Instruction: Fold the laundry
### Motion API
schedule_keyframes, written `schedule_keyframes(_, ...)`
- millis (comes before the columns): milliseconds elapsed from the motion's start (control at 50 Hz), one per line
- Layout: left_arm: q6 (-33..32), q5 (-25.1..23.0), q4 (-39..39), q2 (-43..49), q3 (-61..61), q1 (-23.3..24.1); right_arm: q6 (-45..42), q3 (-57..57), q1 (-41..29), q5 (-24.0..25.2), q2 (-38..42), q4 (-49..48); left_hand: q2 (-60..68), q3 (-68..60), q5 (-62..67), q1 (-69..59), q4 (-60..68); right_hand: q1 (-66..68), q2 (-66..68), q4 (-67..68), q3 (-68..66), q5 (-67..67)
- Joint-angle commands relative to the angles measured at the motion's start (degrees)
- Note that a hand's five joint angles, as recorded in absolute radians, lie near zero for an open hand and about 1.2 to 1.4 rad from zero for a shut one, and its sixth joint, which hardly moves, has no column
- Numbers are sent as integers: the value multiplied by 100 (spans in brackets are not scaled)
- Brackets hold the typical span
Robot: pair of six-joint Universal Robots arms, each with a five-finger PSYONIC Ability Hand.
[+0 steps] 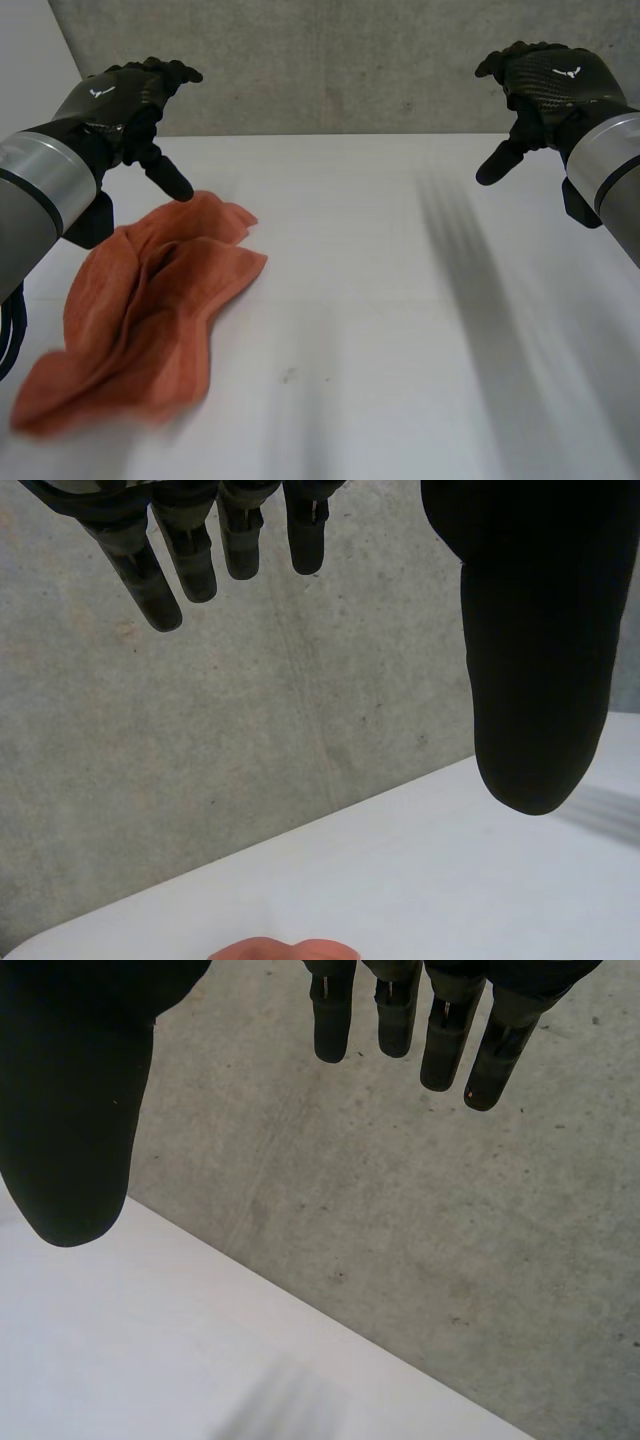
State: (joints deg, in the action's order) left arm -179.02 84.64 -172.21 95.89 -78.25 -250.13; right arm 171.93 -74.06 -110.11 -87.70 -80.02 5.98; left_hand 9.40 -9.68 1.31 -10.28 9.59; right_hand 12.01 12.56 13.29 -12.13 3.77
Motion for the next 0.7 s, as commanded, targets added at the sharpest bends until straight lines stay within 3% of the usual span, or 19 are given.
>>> schedule_keyframes(20, -10, 0, -23, 9, -6, 0, -10, -47, -2, 218, 13, 0, 60, -32, -131, 28, 41, -201, -256, -329, 213, -377)
schedule_keyframes(420, -89, 97, 117, 519, -14, -44, -37, -161, -28, 359, 101, 0, 367, -339, 176, -280, 348, -201, -256, -329, 213, -377)
schedule_keyframes(580, -942, 853, 109, 879, -261, -211, -615, -197, -379, 324, 469, 8, 266, -238, 75, -179, 247, -201, -256, -329, 213, -377)
schedule_keyframes(620, -1353, 1002, -5, 1019, -409, -640, -712, -205, -501, 315, 531, 9, 249, -221, 58, -162, 231, -201, -256, -329, 213, -377)
schedule_keyframes(700, -1662, 967, -129, 1257, -542, -976, -889, -241, -678, 315, 655, 17, 266, -238, 75, -179, 247, -201, -256, -329, 213, -377)
